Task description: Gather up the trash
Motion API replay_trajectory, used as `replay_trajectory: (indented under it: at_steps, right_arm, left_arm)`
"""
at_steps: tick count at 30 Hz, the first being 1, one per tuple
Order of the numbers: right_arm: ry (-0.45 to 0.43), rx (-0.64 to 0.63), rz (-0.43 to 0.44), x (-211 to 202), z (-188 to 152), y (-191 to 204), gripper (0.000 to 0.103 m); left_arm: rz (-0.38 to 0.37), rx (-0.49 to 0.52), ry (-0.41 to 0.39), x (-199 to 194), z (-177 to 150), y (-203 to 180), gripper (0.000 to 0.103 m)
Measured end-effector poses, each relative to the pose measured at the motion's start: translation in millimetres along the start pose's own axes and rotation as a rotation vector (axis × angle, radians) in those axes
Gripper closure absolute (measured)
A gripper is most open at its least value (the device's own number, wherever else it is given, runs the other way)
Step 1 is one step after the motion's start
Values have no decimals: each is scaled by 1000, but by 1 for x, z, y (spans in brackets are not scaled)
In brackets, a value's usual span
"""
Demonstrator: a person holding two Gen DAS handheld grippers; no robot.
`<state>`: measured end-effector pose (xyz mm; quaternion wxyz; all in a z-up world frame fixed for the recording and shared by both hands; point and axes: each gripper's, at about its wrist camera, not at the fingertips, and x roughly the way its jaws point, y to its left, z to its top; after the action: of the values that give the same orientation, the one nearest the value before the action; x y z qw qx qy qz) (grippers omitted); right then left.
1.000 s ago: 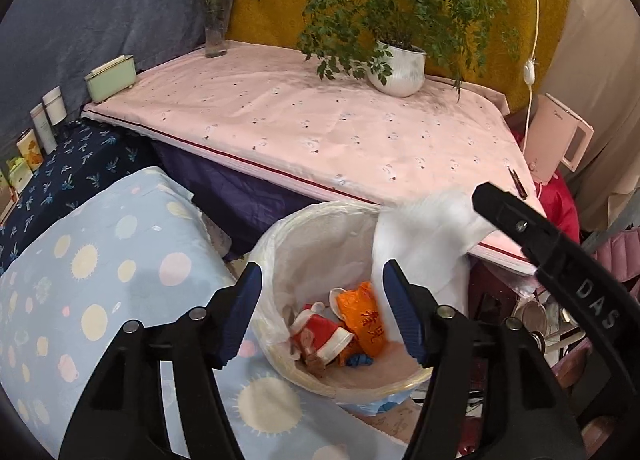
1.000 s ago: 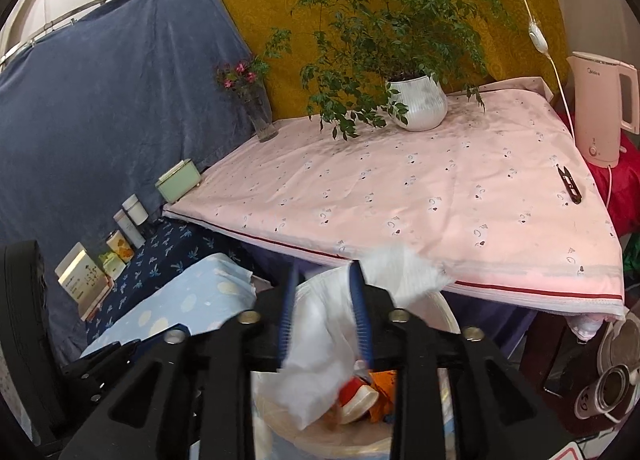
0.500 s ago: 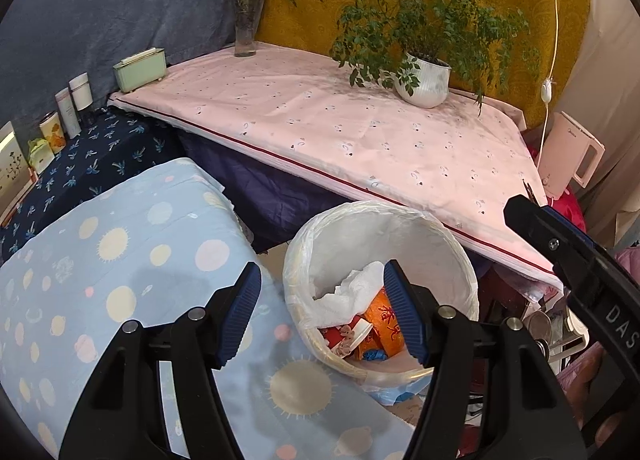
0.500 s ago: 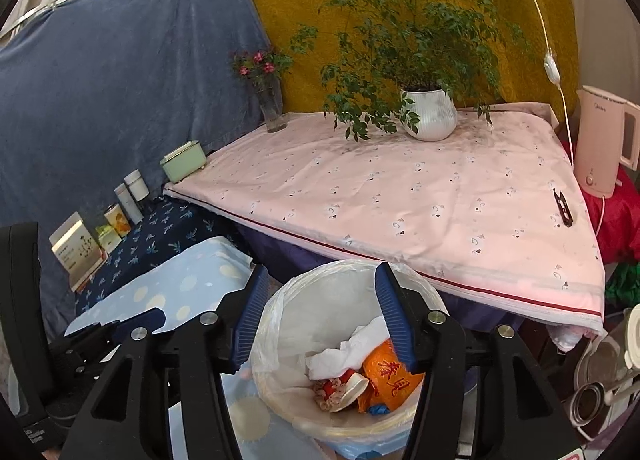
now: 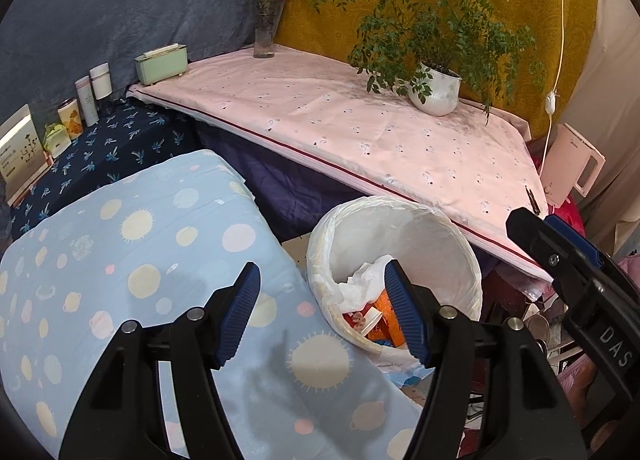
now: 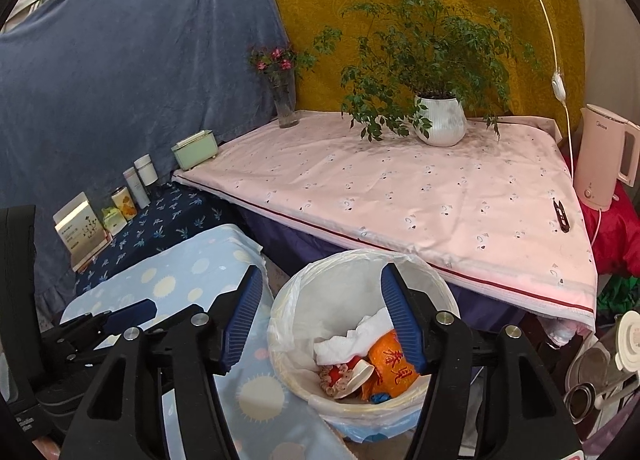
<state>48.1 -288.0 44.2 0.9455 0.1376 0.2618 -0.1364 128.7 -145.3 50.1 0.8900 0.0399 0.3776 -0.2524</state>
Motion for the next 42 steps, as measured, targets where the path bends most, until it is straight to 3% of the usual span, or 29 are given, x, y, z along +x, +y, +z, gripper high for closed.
replay_trajectory:
  at_steps: [11, 13, 17, 21, 25, 29, 42]
  right_arm:
    - [17, -40, -18, -6, -20, 13, 30]
    - [22, -47, -27, -6, -25, 15, 21]
    - [32, -70, -60, -8, -36, 20, 19]
    - [42, -116, -88, -8, -48, 24, 19]
    - [82, -150, -69, -7, -55, 26, 7]
    - [120, -184, -44, -6, -65, 26, 7]
    - [85, -168, -96, -28, -72, 12, 7]
  left_arm:
    - [23, -49, 6, -11, -22, 21, 36]
    - [38, -54, 7, -12, -27, 25, 35]
    - [109, -43, -1, -17, -41, 30, 25]
    - [149, -39, -4, -22, -53, 34, 21]
    - [163, -87, -4, -27, -64, 41, 14]
    - [176, -111, -3, -30, -72, 45, 13]
    - [188, -99, -21, -45, -84, 37, 7]
